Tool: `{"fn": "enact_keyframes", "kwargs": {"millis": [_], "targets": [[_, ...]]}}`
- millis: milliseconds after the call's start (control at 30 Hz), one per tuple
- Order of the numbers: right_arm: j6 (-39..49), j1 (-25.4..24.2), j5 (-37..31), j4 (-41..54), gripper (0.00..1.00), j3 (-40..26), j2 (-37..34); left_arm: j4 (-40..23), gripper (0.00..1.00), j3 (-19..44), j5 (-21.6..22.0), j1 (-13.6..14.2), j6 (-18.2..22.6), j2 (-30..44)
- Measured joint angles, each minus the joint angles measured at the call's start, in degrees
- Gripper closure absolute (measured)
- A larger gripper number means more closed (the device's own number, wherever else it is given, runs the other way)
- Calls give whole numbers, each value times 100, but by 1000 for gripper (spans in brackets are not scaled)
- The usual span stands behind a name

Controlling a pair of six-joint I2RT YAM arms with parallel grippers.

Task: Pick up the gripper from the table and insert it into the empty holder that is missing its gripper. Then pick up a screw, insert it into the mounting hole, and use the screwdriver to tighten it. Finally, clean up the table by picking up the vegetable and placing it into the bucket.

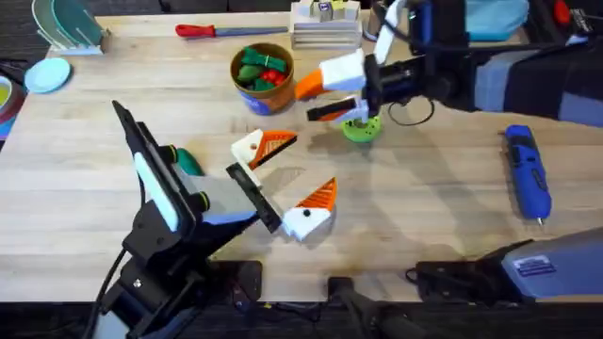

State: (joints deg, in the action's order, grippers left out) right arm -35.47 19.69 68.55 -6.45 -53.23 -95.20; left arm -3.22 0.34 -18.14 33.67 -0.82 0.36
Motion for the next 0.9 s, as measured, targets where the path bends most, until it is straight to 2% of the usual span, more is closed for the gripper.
{"fn": "enact_keyframes", "kwargs": {"millis": [233, 500, 667, 733, 867, 900], "targets": [[253, 377, -193, 51, 41, 0, 0, 2, 9, 0, 1, 0, -60, 0], [294, 405, -296, 476, 42, 0, 0, 0, 9, 0, 3, 0, -546, 0], [296, 602, -297, 520, 50, 0, 0, 0, 8, 0, 14, 0, -716, 0], [298, 689, -297, 519, 134, 0, 0, 0, 8, 0, 18, 0, -743, 0], [292, 775, -293, 522, 447, 0, 0, 0, 8, 0, 21, 0, -784, 0], [290, 775, -295, 522, 486, 0, 0, 0, 8, 0, 21, 0, -785, 0]]}}
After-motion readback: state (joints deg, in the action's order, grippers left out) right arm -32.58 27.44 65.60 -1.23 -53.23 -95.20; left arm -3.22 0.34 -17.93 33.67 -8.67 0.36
